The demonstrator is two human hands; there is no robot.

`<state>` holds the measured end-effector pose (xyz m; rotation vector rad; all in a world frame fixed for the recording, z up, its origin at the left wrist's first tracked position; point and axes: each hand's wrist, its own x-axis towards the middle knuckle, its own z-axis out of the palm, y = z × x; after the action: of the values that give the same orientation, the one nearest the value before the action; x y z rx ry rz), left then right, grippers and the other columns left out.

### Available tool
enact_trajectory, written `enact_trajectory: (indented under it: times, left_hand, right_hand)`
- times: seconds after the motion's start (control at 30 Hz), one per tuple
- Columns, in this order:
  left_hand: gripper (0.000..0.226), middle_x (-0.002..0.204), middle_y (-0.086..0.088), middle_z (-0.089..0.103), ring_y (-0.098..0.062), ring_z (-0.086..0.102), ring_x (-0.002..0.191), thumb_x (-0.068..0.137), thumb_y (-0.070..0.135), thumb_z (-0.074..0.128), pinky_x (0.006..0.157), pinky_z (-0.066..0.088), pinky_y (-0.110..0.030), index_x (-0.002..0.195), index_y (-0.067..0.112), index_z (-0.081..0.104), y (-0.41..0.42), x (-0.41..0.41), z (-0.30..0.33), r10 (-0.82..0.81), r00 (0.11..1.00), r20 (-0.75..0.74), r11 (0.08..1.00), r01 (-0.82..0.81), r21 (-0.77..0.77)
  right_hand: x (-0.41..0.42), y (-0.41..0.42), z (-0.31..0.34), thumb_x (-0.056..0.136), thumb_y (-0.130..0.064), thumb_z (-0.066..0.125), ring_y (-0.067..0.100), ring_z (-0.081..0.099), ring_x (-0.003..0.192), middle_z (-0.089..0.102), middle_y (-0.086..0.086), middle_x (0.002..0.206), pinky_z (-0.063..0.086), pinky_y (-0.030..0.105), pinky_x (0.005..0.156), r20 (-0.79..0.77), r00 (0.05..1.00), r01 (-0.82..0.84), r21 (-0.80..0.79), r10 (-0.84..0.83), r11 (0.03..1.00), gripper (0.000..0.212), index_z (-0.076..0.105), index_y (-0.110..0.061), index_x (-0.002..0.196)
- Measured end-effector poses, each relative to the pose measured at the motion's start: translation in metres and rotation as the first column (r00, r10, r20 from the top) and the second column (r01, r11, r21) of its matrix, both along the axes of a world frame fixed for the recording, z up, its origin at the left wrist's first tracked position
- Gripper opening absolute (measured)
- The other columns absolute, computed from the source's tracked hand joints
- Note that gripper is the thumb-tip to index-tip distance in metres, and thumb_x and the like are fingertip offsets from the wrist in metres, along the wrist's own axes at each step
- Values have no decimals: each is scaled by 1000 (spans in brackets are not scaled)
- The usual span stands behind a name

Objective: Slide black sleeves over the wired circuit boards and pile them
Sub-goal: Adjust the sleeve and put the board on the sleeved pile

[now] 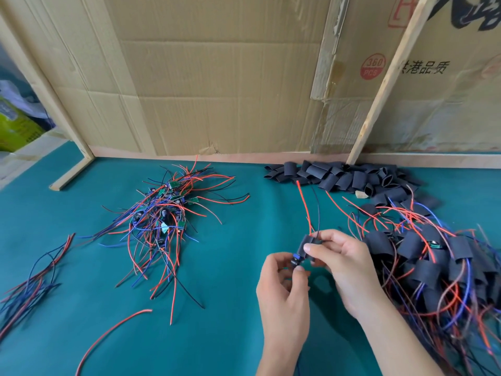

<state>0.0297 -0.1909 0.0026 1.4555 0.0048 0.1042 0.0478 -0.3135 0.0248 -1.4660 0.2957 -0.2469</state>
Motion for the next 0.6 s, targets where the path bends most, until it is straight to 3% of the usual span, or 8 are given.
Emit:
enact_trajectory:
  times: [0.07, 0.27, 0.4, 0.6]
  left_hand:
    - [22, 88, 11, 72, -18, 73, 76, 96, 2, 59, 66, 58, -27, 93, 23, 66, 0, 0, 0, -10, 1000, 2, 1000, 10, -2]
    - [27, 84, 4, 74, -19, 70, 78, 92, 0, 66, 74, 59, -35, 89, 26, 70, -2, 1, -5, -5, 999, 52, 1000, 4, 30]
    - [29, 85, 9, 75, -14, 71, 80, 90, -5, 68, 73, 55, -20, 87, 23, 72, -3, 0, -3, -17, 997, 71, 998, 12, 66]
    - [32, 83, 14, 74, -11, 71, 81, 89, -6, 68, 71, 52, -14, 84, 26, 70, -5, -1, 0, -40, 995, 96, 988, 25, 149]
  right_hand:
    - [0, -1, -3, 85, 1, 76, 16, 66, 71, 77, 13, 80, 54, 26, 71, 13, 1000, 26, -21, -25, 999, 22, 79, -21, 88]
    - [-3, -5, 0, 84, -14, 83, 12, 69, 71, 78, 8, 82, 55, 20, 66, -8, 1000, 24, -49, -24, 999, 11, 78, -22, 89]
    - [-6, -5, 8, 71, -35, 82, 10, 65, 59, 78, 5, 79, 51, 24, 67, -87, 991, 84, -153, -99, 985, 24, 76, -19, 88]
    - [-8, -8, 12, 83, -24, 83, 10, 64, 52, 75, 3, 69, 54, 36, 69, -107, 986, 84, -346, -128, 935, 11, 72, -20, 85]
